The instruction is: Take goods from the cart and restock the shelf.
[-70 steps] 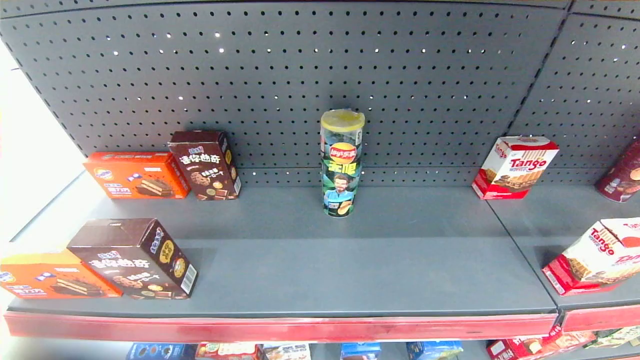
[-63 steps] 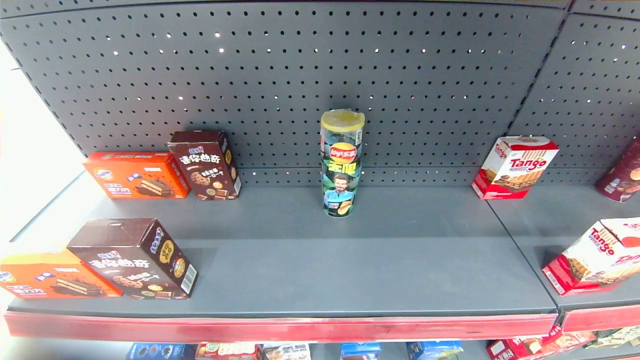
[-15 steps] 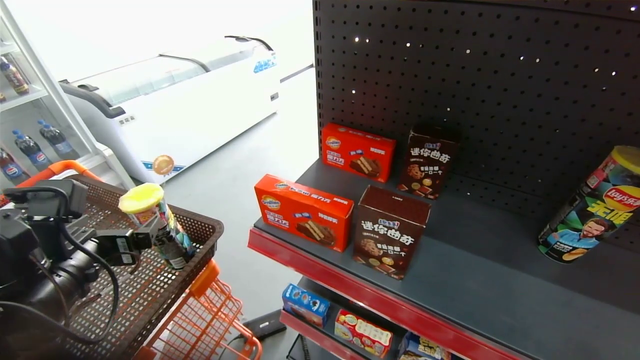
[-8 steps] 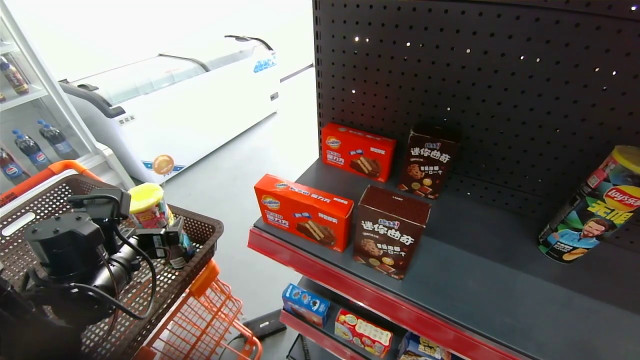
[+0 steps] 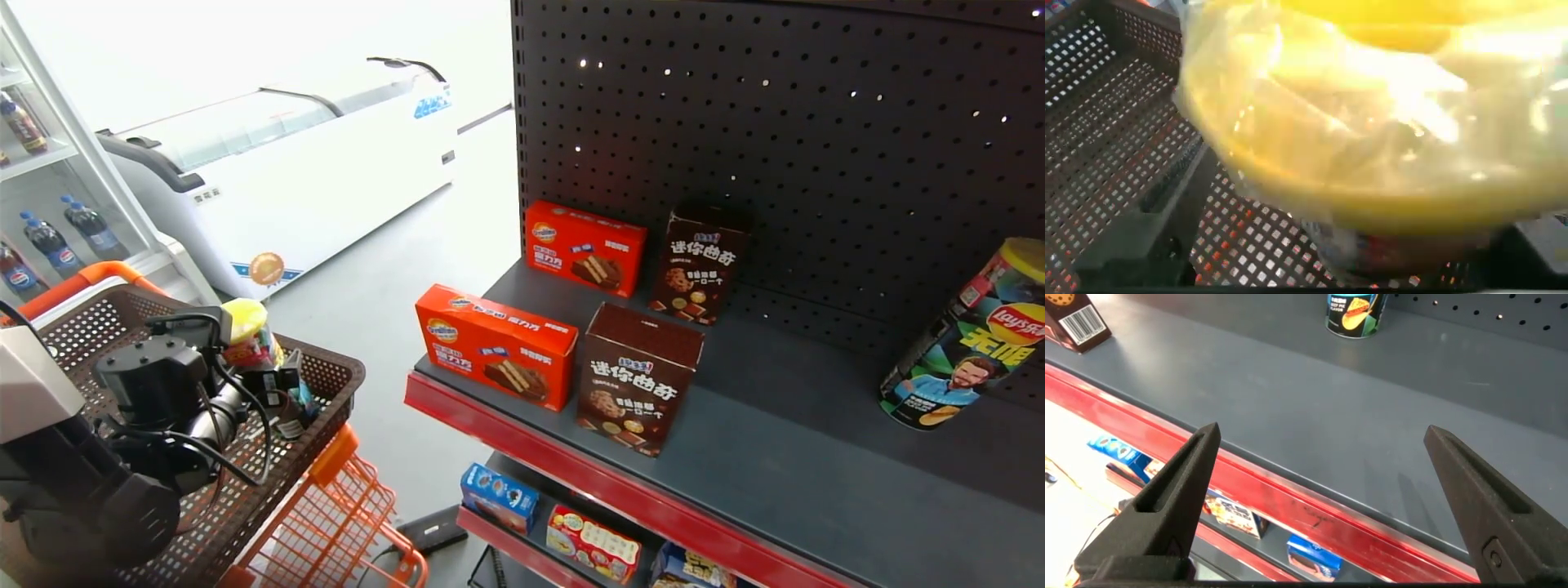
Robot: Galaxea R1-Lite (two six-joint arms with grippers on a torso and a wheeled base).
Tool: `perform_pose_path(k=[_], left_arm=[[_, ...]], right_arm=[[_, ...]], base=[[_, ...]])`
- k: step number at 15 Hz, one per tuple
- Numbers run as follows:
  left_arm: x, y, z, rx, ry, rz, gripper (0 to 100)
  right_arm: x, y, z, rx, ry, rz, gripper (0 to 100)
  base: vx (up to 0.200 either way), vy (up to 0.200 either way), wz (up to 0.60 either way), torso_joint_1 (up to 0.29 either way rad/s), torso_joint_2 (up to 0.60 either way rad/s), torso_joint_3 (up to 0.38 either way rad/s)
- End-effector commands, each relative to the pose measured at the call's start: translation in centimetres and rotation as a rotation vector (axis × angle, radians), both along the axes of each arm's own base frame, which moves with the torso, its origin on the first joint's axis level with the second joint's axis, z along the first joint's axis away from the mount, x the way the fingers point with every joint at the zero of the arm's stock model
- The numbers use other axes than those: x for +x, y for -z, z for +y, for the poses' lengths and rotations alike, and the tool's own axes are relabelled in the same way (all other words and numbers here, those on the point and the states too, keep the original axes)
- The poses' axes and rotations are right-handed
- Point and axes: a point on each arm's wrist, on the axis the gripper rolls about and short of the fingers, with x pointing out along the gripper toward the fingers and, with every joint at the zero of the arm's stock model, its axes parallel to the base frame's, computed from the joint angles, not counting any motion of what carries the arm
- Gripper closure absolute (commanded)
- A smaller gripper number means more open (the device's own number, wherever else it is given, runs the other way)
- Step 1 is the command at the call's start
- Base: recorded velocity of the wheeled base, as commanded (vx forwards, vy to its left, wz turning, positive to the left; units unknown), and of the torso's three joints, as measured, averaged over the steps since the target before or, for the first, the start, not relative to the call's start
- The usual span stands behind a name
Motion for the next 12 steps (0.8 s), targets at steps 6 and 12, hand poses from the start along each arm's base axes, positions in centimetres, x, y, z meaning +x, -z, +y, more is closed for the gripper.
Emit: perform_pose_path(k=[6, 12], left_arm=[[2.3, 1.3, 0.3, -0.004, 0.0, -0.006, 100], [2.2, -4.1, -0.5, 0.008, 0.111, -0.166, 100]], right_arm=[[0.0, 0.0, 0.0, 0.0, 0.0, 0.001, 0], [0.0, 0.0, 0.0, 0.0, 0.0, -0.001, 0]], base=[[0.0, 0.0, 0.0, 0.0, 0.0, 0.0], [0.0, 0.0, 0.0, 0.0, 0.0, 0.0]])
